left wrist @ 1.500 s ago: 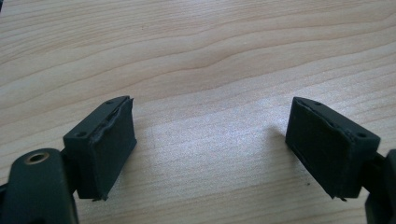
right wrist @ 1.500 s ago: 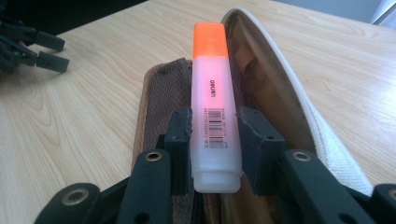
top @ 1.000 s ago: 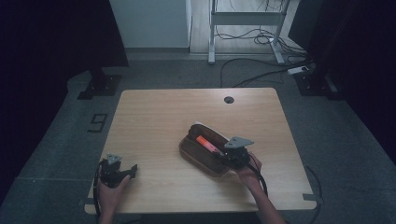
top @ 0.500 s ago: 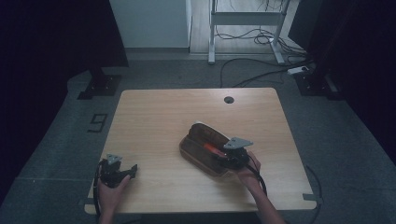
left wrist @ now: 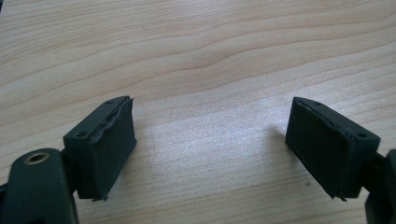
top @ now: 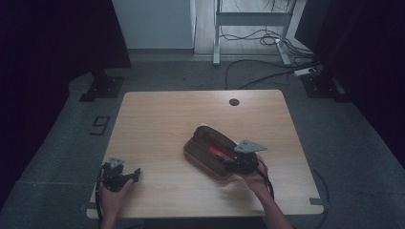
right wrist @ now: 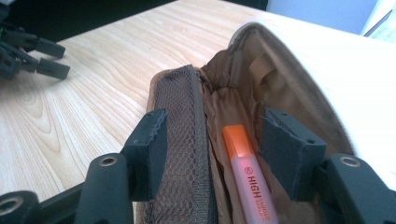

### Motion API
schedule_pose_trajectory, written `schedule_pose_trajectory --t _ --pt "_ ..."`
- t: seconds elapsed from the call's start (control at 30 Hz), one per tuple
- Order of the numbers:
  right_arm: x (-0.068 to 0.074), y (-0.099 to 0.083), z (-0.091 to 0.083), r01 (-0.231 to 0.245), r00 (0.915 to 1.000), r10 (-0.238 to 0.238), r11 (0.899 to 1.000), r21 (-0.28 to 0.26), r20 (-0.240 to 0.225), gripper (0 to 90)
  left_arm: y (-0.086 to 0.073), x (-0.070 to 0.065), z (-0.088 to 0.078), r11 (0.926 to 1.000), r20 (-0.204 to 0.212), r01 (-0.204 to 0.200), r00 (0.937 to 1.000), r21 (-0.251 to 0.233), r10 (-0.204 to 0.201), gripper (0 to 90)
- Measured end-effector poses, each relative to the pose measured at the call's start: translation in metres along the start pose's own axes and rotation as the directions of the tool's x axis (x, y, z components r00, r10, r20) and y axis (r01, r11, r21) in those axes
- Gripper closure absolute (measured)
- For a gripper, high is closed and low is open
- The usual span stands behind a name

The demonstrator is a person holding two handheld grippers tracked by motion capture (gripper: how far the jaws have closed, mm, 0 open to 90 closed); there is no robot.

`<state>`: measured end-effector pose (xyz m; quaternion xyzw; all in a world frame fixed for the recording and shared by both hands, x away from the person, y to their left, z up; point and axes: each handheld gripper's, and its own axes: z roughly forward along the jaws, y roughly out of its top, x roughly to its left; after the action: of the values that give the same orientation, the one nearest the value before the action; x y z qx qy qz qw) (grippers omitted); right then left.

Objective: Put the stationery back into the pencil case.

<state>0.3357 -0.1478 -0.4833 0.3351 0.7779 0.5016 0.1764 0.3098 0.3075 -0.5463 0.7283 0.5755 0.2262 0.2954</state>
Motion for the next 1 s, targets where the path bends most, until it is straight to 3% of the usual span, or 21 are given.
schedule_pose_trajectory --t 0.23,0.37,0.67,0.8,1.0 --pt "-0.004 0.0 -0.014 -0.004 0.9996 0.005 0.999 -0.033 0.027 39.7 0.0 0.0 0.0 1.0 0.0 0.0 1.0 0.0 0.0 15.7" --pt "-0.008 -0.002 -0.024 -0.009 0.9999 0.009 0.998 -0.06 0.012 38.4 0.0 0.0 0.0 1.0 0.0 0.0 1.0 0.0 0.0 15.7" --pt "-0.032 -0.018 -0.052 -0.049 0.9981 0.051 0.997 -0.058 0.034 35.1 0.0 0.0 0.0 1.0 -0.001 0.0 1.0 -0.001 0.0 15.7" --pt "-0.05 -0.028 -0.057 -0.066 0.9934 0.071 0.996 -0.057 0.09 35.2 0.0 0.0 0.0 1.0 -0.001 0.0 1.0 -0.001 0.0 15.7" --pt "-0.068 -0.046 -0.052 -0.099 0.9834 0.101 0.995 -0.023 0.151 35.0 0.0 0.0 0.0 1.0 -0.001 0.0 1.0 -0.002 0.0 15.7"
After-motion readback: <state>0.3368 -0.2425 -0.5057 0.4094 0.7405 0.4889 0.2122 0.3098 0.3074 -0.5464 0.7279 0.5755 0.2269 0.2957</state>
